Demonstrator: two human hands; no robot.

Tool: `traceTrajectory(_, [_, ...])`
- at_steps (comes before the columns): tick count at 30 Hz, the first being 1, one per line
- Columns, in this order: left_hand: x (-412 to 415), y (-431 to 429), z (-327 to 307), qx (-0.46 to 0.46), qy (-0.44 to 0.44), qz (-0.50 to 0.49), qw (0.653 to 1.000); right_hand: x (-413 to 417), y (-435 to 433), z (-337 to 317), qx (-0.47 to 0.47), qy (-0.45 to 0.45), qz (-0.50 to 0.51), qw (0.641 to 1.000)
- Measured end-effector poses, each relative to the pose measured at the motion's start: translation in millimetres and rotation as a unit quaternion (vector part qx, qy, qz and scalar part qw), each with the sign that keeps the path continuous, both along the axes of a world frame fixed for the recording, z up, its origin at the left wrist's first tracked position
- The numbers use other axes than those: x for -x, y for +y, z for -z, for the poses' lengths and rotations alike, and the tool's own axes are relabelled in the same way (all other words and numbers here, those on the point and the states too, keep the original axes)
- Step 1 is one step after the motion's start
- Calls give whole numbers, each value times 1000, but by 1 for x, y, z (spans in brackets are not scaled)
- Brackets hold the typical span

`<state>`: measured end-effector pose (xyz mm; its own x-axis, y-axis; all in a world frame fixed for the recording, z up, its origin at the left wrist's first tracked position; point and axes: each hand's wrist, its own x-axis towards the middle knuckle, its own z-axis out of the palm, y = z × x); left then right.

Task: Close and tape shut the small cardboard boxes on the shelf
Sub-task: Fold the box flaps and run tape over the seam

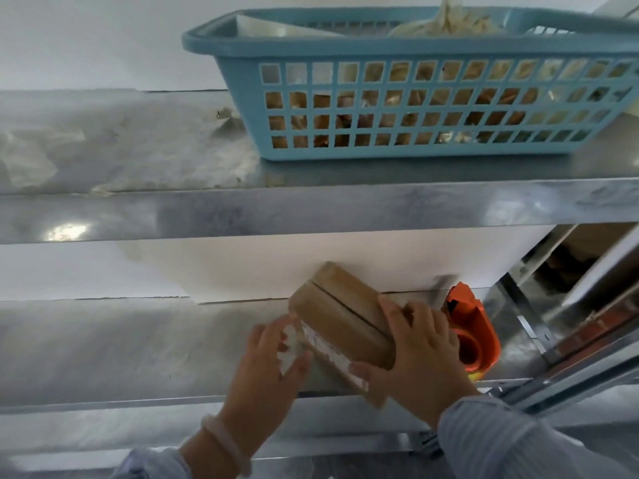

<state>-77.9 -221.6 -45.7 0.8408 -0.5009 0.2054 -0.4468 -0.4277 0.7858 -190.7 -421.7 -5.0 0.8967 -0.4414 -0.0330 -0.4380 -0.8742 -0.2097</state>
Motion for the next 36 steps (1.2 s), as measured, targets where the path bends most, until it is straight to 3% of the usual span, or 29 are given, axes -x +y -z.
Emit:
traceTrajectory(1, [9,-8,2,18,75,25,997,2,10,5,-4,-16,14,1000])
traceTrajectory(3, [21,-22,7,26,143,28,989,5,23,9,-70,-23,16,997])
traceTrajectory(7, [12,-28,9,-64,109,33,991,12,13,11,-279,-26,-19,960])
traceTrajectory(9, [2,-28,10,-76,99,52,991,21,-5,14,-286,-99,39,952])
traceTrajectory(11, [-2,-31,8,-69,104,55,991,31,-30,20,-230,-191,157,941])
traceTrajectory(13, [-1,-36,6,-63,108,45,991,39,-56,22,-198,-234,303,902])
traceTrajectory(16, [4,-42,3,-66,105,24,992,44,-90,28,-266,-183,457,829])
traceTrajectory(19, [10,-44,0,-62,103,7,993,42,-105,47,-330,-110,507,789])
traceTrajectory(23, [13,-45,-6,-47,121,18,991,37,-105,55,-381,-93,503,770])
traceTrajectory(26, [11,-42,-9,-28,145,2,989,35,-98,49,-388,-84,471,788])
traceTrajectory(28, [11,-42,-13,-19,120,-5,993,38,-90,53,-424,-84,455,778])
traceTrajectory(30, [10,-44,-19,-18,88,-4,996,43,-82,58,-494,-101,447,739])
traceTrajectory(33, [6,-46,-24,-27,42,-2,999,50,-73,65,-612,-168,460,621])
traceTrajectory(36, [3,-47,-29,-39,-46,18,998,54,-69,65,-640,-205,472,571])
